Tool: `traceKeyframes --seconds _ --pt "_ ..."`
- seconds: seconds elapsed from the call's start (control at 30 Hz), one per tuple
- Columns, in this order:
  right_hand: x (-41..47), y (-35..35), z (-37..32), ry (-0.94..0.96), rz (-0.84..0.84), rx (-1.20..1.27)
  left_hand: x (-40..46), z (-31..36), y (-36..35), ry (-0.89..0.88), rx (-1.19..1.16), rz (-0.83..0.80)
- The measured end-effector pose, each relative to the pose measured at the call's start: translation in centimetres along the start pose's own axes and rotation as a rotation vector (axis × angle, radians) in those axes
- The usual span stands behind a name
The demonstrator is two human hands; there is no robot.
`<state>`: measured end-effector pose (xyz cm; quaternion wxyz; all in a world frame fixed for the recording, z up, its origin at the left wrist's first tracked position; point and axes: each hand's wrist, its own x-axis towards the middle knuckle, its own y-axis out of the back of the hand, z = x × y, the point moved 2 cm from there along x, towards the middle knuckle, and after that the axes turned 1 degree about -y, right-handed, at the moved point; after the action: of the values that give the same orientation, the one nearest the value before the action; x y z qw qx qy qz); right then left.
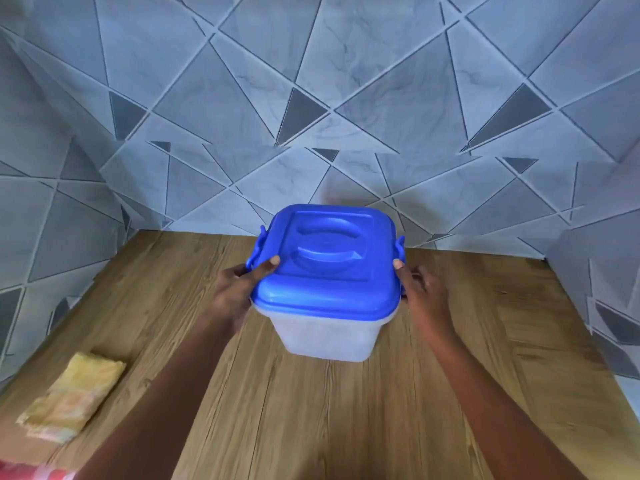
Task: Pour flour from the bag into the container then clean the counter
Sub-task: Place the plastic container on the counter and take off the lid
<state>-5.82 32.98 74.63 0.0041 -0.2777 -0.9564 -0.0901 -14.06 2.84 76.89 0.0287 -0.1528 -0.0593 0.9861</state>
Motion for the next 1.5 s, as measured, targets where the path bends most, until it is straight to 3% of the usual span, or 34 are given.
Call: traceKeyframes --seconds 0.13,0.23,0.47,0.6,0.77,0.83,0.93,1.1,1.17,1.27,1.5 --pt "1.4 0.2 0.1 -0.033 -0.038 -0.080 0.4 0.5 -0.3 -0.028 0.137 0.076" --pt "2.4 -0.2 -1.0 -0.004 0.037 -0.107 0.8 1.7 -1.3 -0.142 0.340 0.168" --pt "6.0 -3.2 -2.9 -0.054 -0.001 -0.188 3.4 3.0 -4.0 -0.220 0.738 0.123" --pt "6.8 -2.8 -2.1 -0.041 0.061 -0.320 4.2 2.6 -3.6 -0.197 0.741 0.121" --pt "7.6 -2.6 -2.3 -0.040 -0.005 -0.473 4.3 2.2 -3.9 -0.212 0.721 0.162" --pt "8.2 -2.3 -1.7 -0.066 0.001 -0.455 4.4 2.3 -3.7 -0.237 0.731 0.175" --pt "8.4 -1.2 1.4 -0.197 0.013 -0.214 4.7 2.2 -2.8 -0.231 0.713 0.185" --pt "6.2 -1.1 3.8 -0.262 -0.204 -0.262 4.8 2.2 -3.4 -0.238 0.825 0.157" --pt "6.5 -0.9 3.5 -0.320 -0.156 -0.174 4.9 2.3 -3.4 -0.225 0.827 0.153" --pt "7.7 -0.2 2.4 -0.328 0.059 -0.038 5.5 3.0 -2.9 -0.232 0.828 0.126" --pt "6.6 -3.6 -1.2 -0.129 0.009 -0.129 8.9 4.1 -2.1 -0.136 0.925 0.093"
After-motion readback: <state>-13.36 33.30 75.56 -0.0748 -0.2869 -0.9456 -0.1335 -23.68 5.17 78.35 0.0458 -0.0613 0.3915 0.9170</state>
